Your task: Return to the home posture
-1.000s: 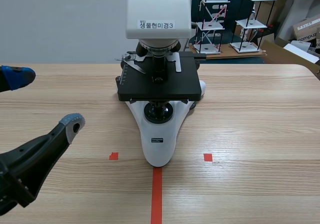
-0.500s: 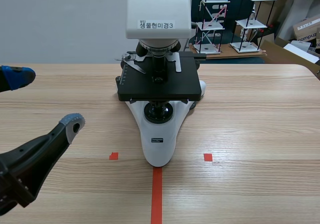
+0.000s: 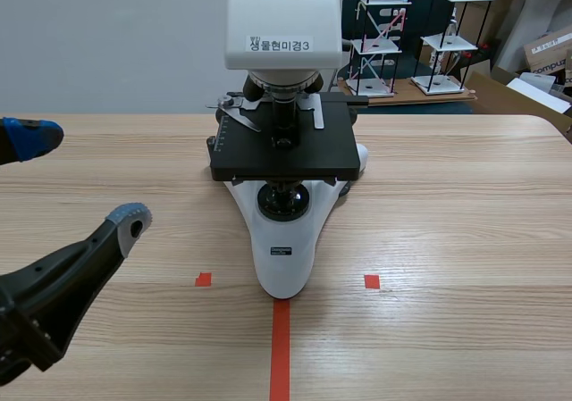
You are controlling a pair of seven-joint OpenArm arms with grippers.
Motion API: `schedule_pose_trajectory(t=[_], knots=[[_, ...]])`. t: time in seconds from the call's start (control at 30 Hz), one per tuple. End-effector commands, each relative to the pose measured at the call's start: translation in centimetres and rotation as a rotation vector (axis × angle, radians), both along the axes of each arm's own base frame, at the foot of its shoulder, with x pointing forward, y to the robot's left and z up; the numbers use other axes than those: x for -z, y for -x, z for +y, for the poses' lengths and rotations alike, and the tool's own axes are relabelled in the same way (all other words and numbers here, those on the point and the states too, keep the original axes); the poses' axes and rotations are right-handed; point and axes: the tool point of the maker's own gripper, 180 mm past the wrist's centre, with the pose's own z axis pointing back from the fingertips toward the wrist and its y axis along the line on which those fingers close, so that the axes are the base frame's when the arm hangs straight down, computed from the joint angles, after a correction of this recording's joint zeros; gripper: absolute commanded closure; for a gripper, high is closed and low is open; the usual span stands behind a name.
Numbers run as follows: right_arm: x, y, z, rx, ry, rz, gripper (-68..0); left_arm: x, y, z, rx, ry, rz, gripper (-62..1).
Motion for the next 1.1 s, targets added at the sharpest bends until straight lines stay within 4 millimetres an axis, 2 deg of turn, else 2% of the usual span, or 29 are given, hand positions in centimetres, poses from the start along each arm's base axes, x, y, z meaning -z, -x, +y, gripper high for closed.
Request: schedule_pose_trajectory(t=[0.0,0.13,0.3,0.4,0.57,0.73,0.77,0.9,1.07], knots=[[-1.2,0.1,-1.5,0.022,-0.002,-0.038,-0.3,-0.6,0.0,-0.1,-0.005,0.022,-0.013,-61.5],[-2.0,1.5,-2.9,0.033,0.02,-0.073,-0.6,-0.5,0.0,-0.1,-0.005,0.022,-0.013,-61.5],[-3.7,4.4,-4.8,0.08,0.037,-0.162,-7.2,-0.5,0.0,-0.1,-0.005,0.022,-0.013,-61.5],[-3.4,6.0,-5.3,0.083,0.027,-0.166,-10.2,-0.5,0.0,-0.1,-0.006,0.022,-0.013,-61.5],[-0.7,8.2,-6.0,0.081,-0.024,-0.107,-25.6,-0.5,0.0,-0.1,-0.006,0.02,-0.01,-61.5],[1.5,11.0,-6.1,0.058,-0.144,-0.044,-49.0,-0.5,0.0,-0.1,-0.006,0.02,-0.01,-61.5],[1.8,11.6,-6.1,0.057,-0.163,-0.033,-51.6,-0.5,0.0,-0.1,-0.006,0.02,-0.01,-61.5],[3.6,13.7,-5.7,0.051,-0.197,0.03,-52.1,-0.5,0.0,-0.1,-0.006,0.02,-0.01,-61.5],[6.7,16.7,-3.9,0.014,-0.218,0.144,-58.1,-0.5,0.0,-0.1,-0.006,0.02,-0.01,-61.5]])
